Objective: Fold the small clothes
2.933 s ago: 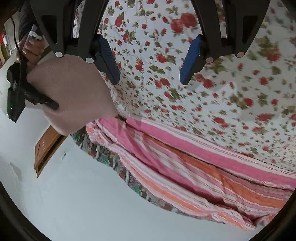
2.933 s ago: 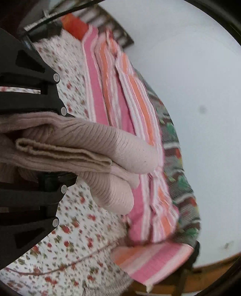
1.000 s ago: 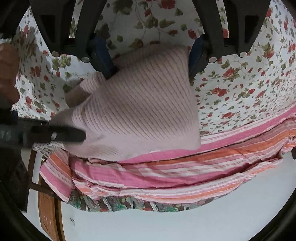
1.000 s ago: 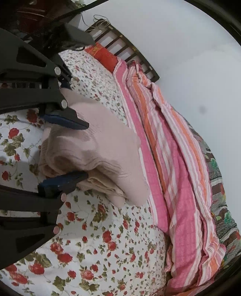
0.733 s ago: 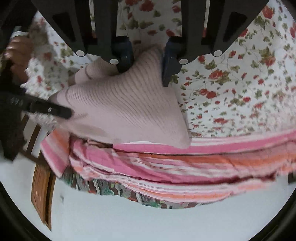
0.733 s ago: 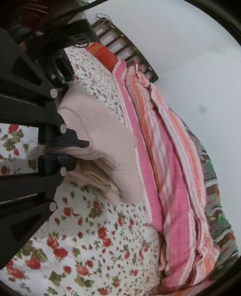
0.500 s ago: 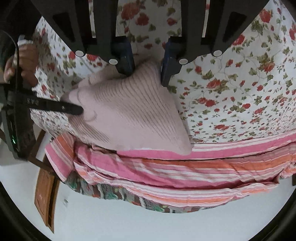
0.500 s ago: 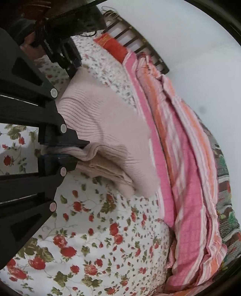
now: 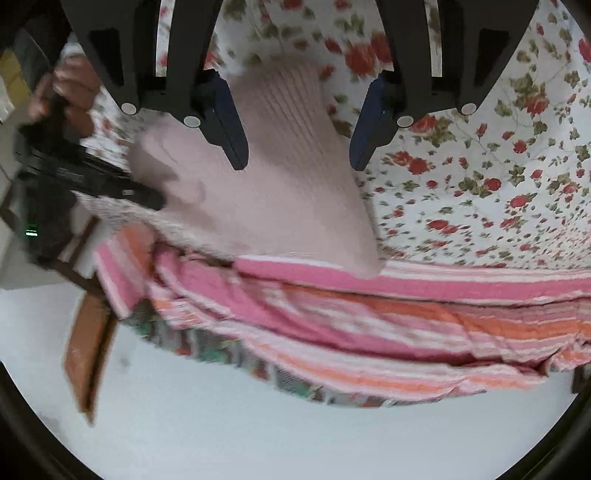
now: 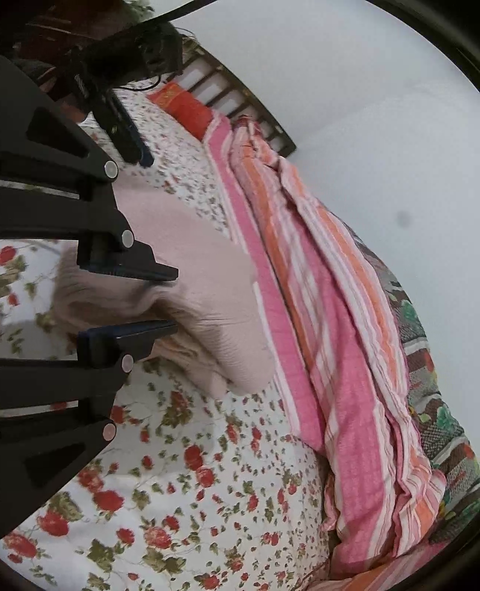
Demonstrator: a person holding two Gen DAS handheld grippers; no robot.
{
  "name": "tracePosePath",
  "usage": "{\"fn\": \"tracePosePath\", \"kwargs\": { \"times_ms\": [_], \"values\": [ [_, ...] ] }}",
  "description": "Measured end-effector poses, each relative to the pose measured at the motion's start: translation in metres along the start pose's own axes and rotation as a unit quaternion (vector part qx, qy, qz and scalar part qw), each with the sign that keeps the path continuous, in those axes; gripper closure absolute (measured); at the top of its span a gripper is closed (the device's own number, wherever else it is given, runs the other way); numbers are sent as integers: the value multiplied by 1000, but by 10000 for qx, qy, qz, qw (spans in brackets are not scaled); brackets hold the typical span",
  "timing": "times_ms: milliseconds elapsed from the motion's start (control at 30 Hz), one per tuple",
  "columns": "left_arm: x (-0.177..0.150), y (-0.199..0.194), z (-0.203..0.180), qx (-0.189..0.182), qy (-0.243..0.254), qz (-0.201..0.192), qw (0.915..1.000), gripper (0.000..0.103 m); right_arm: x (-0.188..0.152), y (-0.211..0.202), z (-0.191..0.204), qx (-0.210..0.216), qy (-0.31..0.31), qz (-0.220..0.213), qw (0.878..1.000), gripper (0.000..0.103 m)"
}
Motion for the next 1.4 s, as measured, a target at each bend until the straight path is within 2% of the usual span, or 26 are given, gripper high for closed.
{"fn": "tracePosePath", "kwargs": {
  "times_ms": [100,133,200,233,300,333,400,433,500,567,633,733,967,1000,1067,1133,1200,1233,1300,1400],
  "values": [
    [2,17,3,113,-192,161,9996,48,2,8,1,-183,7,-13,9998,80],
    [1,21,4,140,-235,225,9994,48,-1,12,1,-303,-51,98,9995,92],
    [-2,24,5,101,-257,287,9992,47,-5,8,0,-418,-171,58,9990,94],
    [-3,23,5,114,-235,282,9993,47,-7,-1,-2,-336,-142,-99,9993,98],
    [-5,22,5,89,-171,271,9994,47,-8,-14,-3,-135,-174,-309,9993,98],
    [-5,22,6,79,-170,287,9994,46,-10,-13,-3,-133,-232,-211,9994,98],
    [-6,24,9,40,-216,359,9991,45,-19,5,-7,-490,-306,351,9977,98],
    [-7,26,10,22,-250,393,9989,45,-23,12,-9,-539,-281,552,9966,98],
    [-6,27,10,33,-270,450,9986,45,-27,14,-11,-512,-215,590,9967,98],
    [-4,27,9,6,-258,417,9988,45,-21,8,-5,-509,-379,571,9964,92],
    [-1,27,8,-26,-256,389,9989,45,-15,-1,-3,-470,-444,410,9971,89],
    [7,30,8,-73,-314,378,9988,45,-1,-7,-2,-524,-449,114,9976,71],
    [22,42,9,-96,-331,390,9986,45,20,29,-6,-679,-255,291,9969,70],
    [23,44,9,-106,-342,402,9985,45,19,36,-8,-751,-255,444,9959,71],
    [24,47,10,-101,-356,425,9984,45,16,45,-8,-783,-386,630,9942,89],
    [24,49,9,-37,-296,407,9987,43,13,36,-4,-574,-585,408,9958,89],
    [23,49,9,-24,-238,392,9989,39,11,17,-8,-131,-565,-82,9983,90],
    [22,50,9,-22,-209,401,9990,39,10,16,-11,-155,-541,-51,9984,90],
    [21,51,8,-25,-166,429,9989,39,2,33,-17,-510,-535,463,9962,90],
    [20,49,6,59,-70,379,9992,39,-2,35,-16,-649,-527,468,9954,90]
  ]
}}
Point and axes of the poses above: each gripper's, at about its wrist camera, not at the fingertips, and y roughly the way its jaws point, z to its left, x to its top, the point moved 2 cm from there along y, roughly the way its jaws point, and after that the axes turned 9 degrees about -y, right-handed, at the moved point
